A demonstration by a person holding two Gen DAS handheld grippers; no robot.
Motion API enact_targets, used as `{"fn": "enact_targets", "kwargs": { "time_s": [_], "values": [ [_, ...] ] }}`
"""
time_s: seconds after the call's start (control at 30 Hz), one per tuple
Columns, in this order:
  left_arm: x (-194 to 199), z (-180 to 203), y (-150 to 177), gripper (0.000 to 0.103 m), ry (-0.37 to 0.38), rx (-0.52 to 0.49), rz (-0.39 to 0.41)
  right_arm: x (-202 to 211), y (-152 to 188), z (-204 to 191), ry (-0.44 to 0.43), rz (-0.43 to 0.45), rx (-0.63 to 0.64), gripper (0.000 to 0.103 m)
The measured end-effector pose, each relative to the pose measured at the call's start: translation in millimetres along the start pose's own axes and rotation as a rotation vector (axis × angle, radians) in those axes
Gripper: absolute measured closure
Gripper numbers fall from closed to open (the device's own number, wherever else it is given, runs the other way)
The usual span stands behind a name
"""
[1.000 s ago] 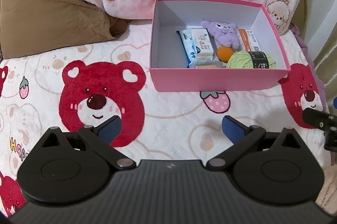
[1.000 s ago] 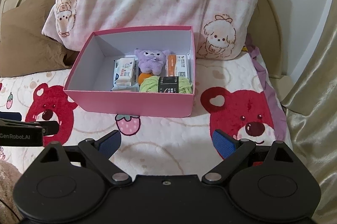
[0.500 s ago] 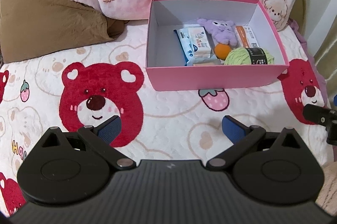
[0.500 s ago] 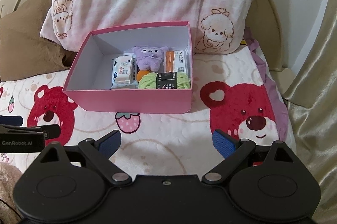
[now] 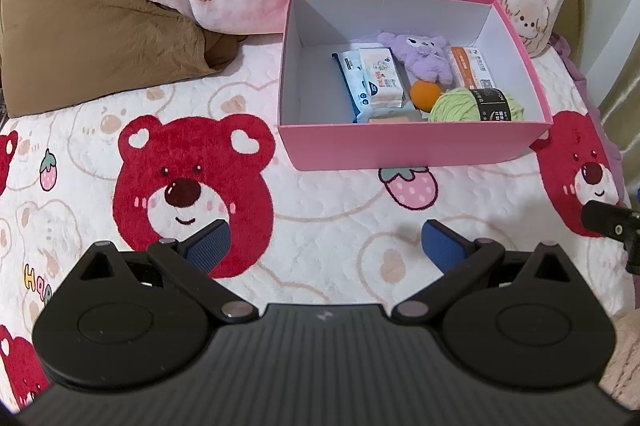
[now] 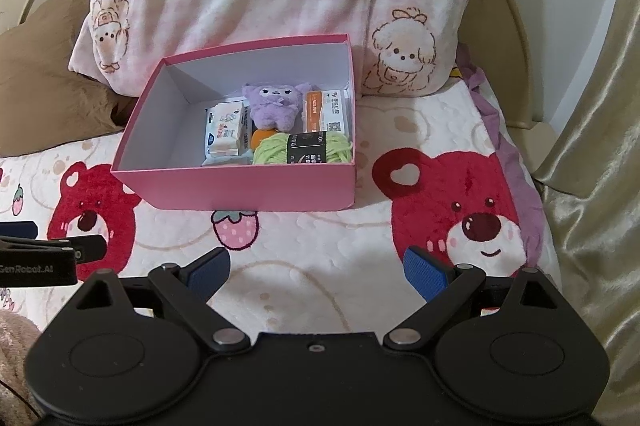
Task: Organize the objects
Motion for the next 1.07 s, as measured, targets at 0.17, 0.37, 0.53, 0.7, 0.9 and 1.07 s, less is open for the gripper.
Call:
{"fn": "enact_targets", "kwargs": {
  "time_s": [0.17, 0.37, 0.53, 0.7, 0.9, 1.07],
  "values": [
    [-3, -1, 1, 0.000, 0.004, 0.005, -0.010, 2, 0, 0, 0.000, 0.004, 0.000, 0.007],
    [-4, -2, 1, 0.000, 0.001, -0.003, -0.013, 1, 2, -1, 0.005, 0.001, 0.005, 0.007],
    [-5, -1, 0, 0.000, -0.015, -0.016, -0.012, 2, 2, -1, 0.007, 0.002, 0.007, 0.007],
    [-8, -2, 1, 0.000, -0.007, -0.007, -0.028, 1, 2, 1, 0.010, 0.002, 0.006, 0.007],
    [-11, -3, 0, 0.000, 0.000, -0.010, -0.034, 0, 2, 3, 0.013, -0.002, 0.006, 0.007],
    [-11, -5, -1, 0.000, 0.007, -0.011, -0.037, -1, 2, 3, 0.015, -0.004, 0.009, 0.007]
  ]
}}
Point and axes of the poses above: each gripper's, at about its wrist camera, not at the fingertips, and x roughly against the way its jaws point, z to its right, y to its underside, the point moved 4 cm from there along -x, roughly the way its jaws point, and after that the axes turned 5 degrees about -y, right-handed, at the moved point
